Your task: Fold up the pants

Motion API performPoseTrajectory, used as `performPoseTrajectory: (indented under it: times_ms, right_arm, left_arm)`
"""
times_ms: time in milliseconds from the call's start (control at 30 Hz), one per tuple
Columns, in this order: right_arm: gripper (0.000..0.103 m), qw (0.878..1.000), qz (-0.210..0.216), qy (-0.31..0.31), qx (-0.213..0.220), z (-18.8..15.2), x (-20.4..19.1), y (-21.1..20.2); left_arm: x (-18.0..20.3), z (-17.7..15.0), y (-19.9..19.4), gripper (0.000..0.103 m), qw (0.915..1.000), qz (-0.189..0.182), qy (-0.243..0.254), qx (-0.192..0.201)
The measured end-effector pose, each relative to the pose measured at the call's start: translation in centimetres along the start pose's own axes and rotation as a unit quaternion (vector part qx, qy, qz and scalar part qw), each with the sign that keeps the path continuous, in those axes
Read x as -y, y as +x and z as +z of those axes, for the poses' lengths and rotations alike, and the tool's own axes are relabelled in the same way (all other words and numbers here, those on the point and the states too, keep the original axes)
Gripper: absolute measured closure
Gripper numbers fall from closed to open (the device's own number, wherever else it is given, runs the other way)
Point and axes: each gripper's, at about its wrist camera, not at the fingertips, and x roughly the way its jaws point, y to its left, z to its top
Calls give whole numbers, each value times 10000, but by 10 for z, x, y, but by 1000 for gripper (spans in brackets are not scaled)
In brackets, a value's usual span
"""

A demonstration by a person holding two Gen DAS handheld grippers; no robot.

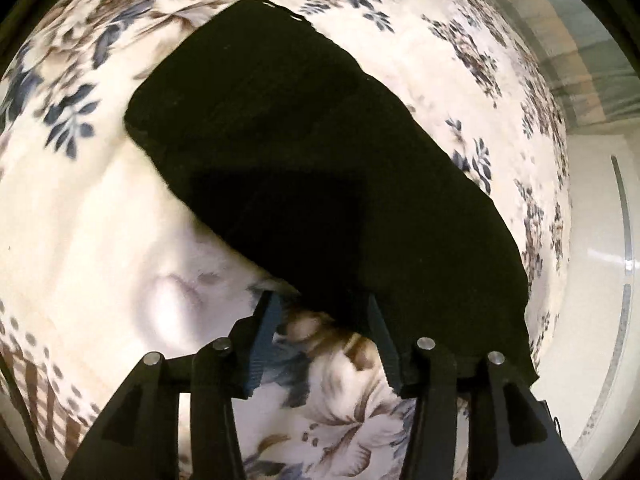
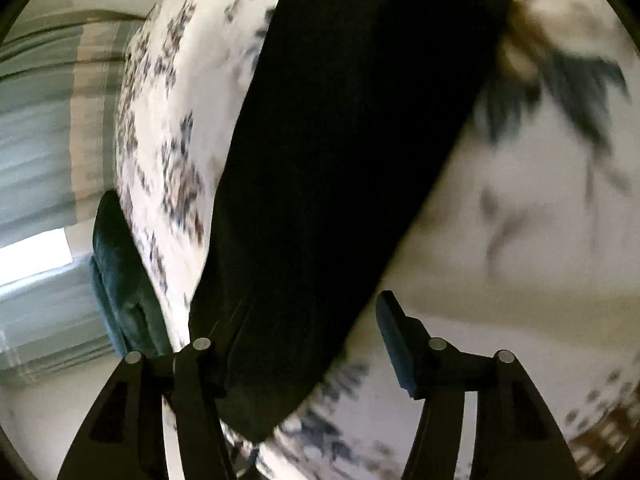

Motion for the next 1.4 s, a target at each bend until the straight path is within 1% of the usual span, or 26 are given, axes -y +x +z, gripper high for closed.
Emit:
performPoseTrajectory:
  times_ms: [67, 100, 133, 167, 200, 233, 300, 367, 500, 567, 600, 667, 767, 867, 967, 1033, 1067, 1100, 1133, 1167, 1200, 1267, 1300, 1333, 1367, 1400]
  right_arm:
    - [42, 9998, -158, 36, 86, 9, -1, 10]
    - [66, 9995, -276, -24, 160, 11, -3, 13]
    - [81, 9984, -444, -144, 305, 9, -8, 12]
    - [86, 9974, -532, -229, 434, 4, -13, 7]
    - [97, 9965, -521, -290, 591, -3, -18, -5]
    - [97, 9955, -489, -386, 721, -9, -22, -18]
    - [97, 9911, -771, -685, 843, -19, -25, -34]
    - [95, 9909, -967, -816, 450, -20, -16, -24]
    - [77, 9957, -826, -406, -39, -4, -3, -24]
    - [70, 9970, -683, -316, 206, -3, -1, -39]
    - [58, 9969, -637, -248, 384, -2, 1, -49]
    - [47, 9954, -576, -42, 760, 9, 6, -68]
    - [47, 9919, -463, 333, 1136, 30, 28, -97]
    - [47, 9864, -587, 715, 1357, 59, 48, -118]
    - [47, 9826, -713, 634, 1591, 98, 54, -137]
    - [47, 9856, -875, 272, 1423, 127, 44, -135]
    - [47, 9858, -1078, 40, 1290, 140, 37, -132]
    - [46, 9849, -1303, -396, 1069, 155, 30, -130]
    - [45, 9837, -1422, -653, 891, 161, 24, -124]
    - [45, 9807, -1566, -964, 670, 169, 20, -119]
    - [44, 9739, -1771, -1385, 306, 176, 16, -110]
    - [45, 9606, -2033, -1892, -107, 178, 12, -96]
    - [66, 9503, -2140, -2259, -133, 176, 6, -94]
    - [97, 9402, -2217, -2584, -82, 171, -3, -96]
    - [97, 9371, -2196, -2712, -59, 168, -11, -100]
    - [97, 9401, -1972, -2778, 87, 165, -22, -114]
  left_arm:
    - [-1, 2, 5, 58, 9999, 44, -123, 20]
    - [-1, 3, 7, 58, 9998, 78, -179, 58]
    - [0, 5, 8, 58, 9997, 117, -203, 103]
    - [1, 8, 7, 58, 9995, 131, -222, 185]
    - [1, 10, 6, 58, 9993, 150, -233, 254]
    - [1, 13, 3, 58, 9989, 185, -250, 341]
    - [-1, 20, -1, 58, 9980, 275, -274, 492]
    - [-6, 29, -1, 58, 9973, 338, -334, 561]
    - [0, 42, 2, 58, 9966, 408, -329, 630]
    - [22, 40, 3, 58, 9958, 617, 42, 682]
    - [34, 38, 5, 58, 9950, 684, 235, 693]
    - [77, 22, 14, 58, 9876, 1031, 965, 688]
    - [134, -9, 34, 48, 9738, 1280, 1792, 567]
    - [192, -49, 62, 46, 9613, 1212, 2453, 333]
    - [239, -80, 89, 39, 9518, 1121, 2855, 62]
    - [275, -100, 108, 26, 9383, 1282, 3212, -29]
    - [291, -110, 116, 14, 9303, 1385, 3397, -29]
    - [304, -115, 121, 11, 9237, 1446, 3549, -16]
    - [317, -123, 127, 11, 9160, 1501, 3719, 16]
    - [336, -134, 134, 11, 9040, 1589, 3968, 72]
    - [347, -140, 139, 11, 8958, 1626, 4135, 100]
    - [367, -153, 144, 11, 8813, 1635, 4431, 160]
    - [374, -155, 146, 11, 8761, 1653, 4526, 179]
    - [381, -160, 146, 11, 8698, 1672, 4637, 214]
    - [388, -164, 144, 11, 8652, 1663, 4722, 270]
    - [392, -166, 144, 11, 8639, 1653, 4748, 299]
